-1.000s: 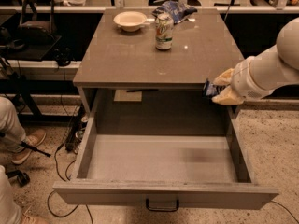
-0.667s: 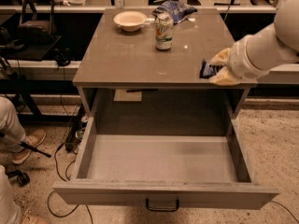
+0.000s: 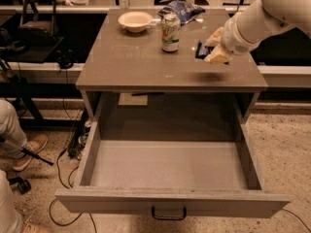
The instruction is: Pick rxbar blueberry from top drawer and place on counter
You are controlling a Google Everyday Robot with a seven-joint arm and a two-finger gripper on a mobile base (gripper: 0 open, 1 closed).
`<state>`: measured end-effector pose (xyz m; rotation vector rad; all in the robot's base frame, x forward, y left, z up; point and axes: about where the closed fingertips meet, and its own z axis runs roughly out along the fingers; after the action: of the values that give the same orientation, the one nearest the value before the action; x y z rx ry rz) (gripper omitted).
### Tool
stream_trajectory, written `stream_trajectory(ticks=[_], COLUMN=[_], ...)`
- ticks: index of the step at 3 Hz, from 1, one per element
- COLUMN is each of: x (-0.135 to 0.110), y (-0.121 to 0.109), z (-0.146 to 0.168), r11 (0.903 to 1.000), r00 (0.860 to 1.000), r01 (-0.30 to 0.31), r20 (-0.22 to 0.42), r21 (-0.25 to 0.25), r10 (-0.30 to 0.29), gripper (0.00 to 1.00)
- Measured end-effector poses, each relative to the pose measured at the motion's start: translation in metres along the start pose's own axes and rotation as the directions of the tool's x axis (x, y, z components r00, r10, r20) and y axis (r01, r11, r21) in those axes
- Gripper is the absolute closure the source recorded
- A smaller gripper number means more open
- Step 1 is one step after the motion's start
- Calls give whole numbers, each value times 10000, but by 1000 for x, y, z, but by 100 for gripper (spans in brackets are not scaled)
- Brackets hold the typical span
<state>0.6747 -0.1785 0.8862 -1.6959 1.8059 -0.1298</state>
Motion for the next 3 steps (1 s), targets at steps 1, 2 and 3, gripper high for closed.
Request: stream_trajectory(ticks=[1, 2, 3], x=[-3, -2, 0], y=[-23, -35, -41], z=[25, 45, 56], r11=[9992, 9967, 9947], r00=[9998, 9989, 9980], r01=[-223, -470, -622], r20=[-23, -110, -200], r21=[-330, -654, -817], r10=[222, 464, 607], gripper=[59, 34, 13])
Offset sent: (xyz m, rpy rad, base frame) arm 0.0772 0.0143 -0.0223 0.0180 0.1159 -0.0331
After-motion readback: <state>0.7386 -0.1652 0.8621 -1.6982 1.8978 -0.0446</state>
